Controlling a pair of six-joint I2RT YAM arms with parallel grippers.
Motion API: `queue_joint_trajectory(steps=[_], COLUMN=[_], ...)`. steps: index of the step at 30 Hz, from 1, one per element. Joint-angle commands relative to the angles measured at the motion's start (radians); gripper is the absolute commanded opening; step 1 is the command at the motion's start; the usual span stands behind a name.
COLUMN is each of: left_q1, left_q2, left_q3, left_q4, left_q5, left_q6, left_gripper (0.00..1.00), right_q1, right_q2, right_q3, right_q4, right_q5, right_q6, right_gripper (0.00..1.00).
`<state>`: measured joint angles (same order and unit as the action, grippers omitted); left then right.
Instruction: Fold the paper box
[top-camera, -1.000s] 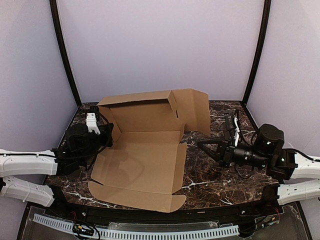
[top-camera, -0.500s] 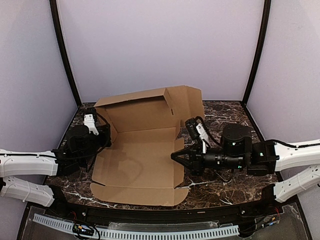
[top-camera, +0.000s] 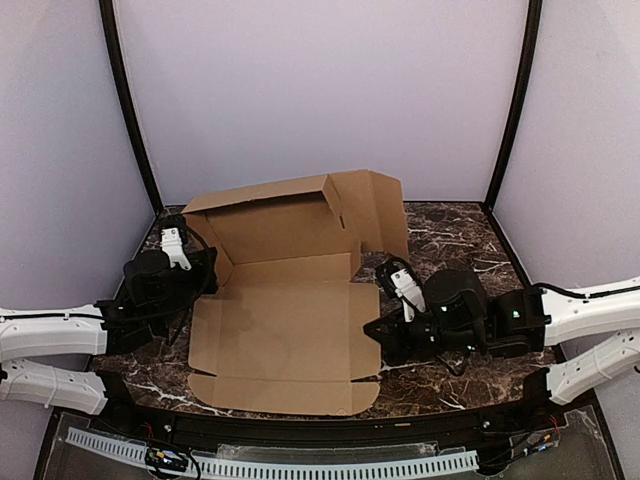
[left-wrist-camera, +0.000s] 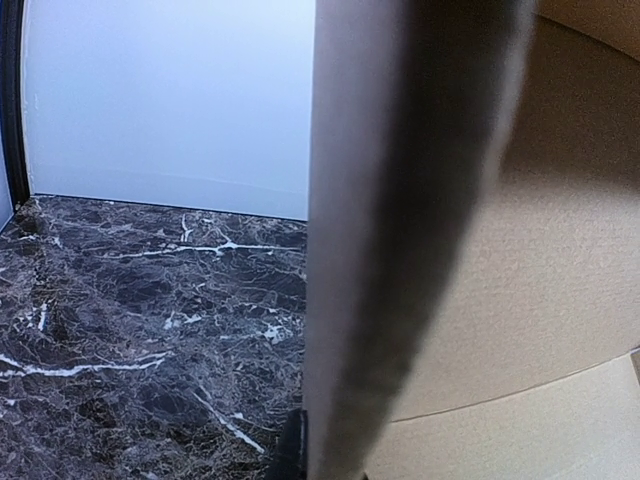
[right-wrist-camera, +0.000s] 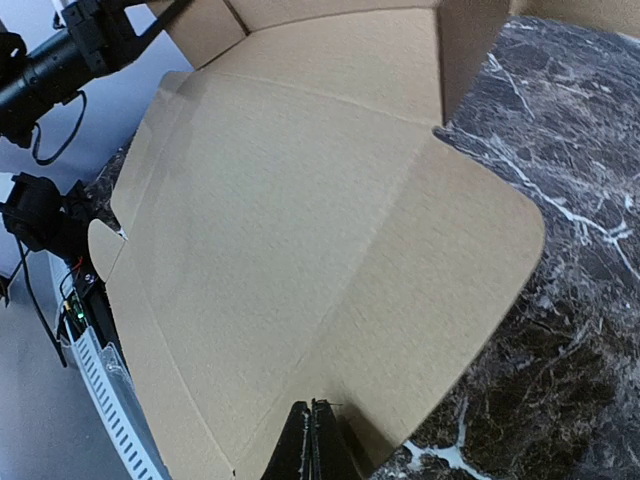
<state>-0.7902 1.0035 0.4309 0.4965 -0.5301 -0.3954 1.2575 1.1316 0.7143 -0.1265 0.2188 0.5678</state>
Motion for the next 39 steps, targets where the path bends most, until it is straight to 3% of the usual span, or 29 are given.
queue_joint_trajectory(steps=[1,11,25,34,39], left_q1=[-0.003,-0.003,-0.003,-0.003,-0.003], left_q2=[-0.033,-0.051,-0.111,-0.187,-0.216], left_q3=[0.017,0.046,0.111,0.157,0.193], left_q4=[-0.001,-0.013,-0.168,-0.314,-0.399], left_q5=[0.058,0.194,0.333,0.209,0.148], left_q6=[-0.051,-0.136,-0.217,-0.088,0.001], left_gripper=[0.01,0.01,0.01,0.01,0.01], right_q1=[0.006,-0.024,-0.173,-0.175,-0.175], right_q2=[-0.038,-0.076,-0.07,-0.246,-0.389], right_q3=[-0.071,-0.19,-0.319,-0.256,-0.164], right_q4=[-0.032,0.086,0.33,0.185,0.026], right_q5=[0.067,0.074,-0.097,-0.196,-0.304], right_q6=[0.075,0.103,0.085,-0.039,-0.16], right_gripper=[0.0,0.0,0.0,0.0,0.18])
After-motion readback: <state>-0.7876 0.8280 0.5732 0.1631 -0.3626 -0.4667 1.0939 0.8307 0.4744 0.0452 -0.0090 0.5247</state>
